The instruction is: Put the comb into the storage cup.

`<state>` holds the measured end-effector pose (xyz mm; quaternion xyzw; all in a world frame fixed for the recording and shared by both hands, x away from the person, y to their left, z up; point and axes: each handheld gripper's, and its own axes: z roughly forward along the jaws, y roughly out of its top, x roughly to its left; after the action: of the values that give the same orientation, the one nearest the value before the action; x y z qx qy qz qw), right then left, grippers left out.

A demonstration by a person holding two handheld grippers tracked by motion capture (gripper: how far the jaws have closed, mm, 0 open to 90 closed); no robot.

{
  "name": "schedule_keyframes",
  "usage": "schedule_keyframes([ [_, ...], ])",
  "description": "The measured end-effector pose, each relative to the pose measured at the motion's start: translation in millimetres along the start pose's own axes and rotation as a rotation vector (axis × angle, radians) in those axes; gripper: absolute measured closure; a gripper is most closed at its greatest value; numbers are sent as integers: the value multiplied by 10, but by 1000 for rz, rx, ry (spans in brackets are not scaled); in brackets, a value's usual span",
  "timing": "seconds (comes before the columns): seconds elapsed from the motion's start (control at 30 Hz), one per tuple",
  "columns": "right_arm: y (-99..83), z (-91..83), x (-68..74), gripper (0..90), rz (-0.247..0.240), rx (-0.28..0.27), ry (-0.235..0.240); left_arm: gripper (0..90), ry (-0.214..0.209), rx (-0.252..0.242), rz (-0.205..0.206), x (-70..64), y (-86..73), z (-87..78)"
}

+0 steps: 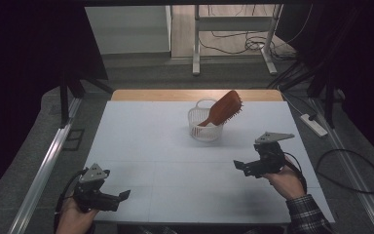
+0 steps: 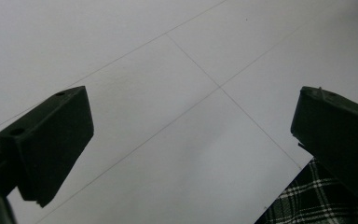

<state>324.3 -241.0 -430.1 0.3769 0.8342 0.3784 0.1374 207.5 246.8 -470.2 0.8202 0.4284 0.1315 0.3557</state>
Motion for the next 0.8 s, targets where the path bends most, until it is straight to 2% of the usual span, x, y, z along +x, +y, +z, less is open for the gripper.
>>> schedule_keyframes([
  [0.57,-273,-178,5,4,23,15,-35,0,-5,1,-1,3,1,2],
  [0.8,-369,-234,31,0,12,30,-56,0,-8,3,0,3,2,5],
])
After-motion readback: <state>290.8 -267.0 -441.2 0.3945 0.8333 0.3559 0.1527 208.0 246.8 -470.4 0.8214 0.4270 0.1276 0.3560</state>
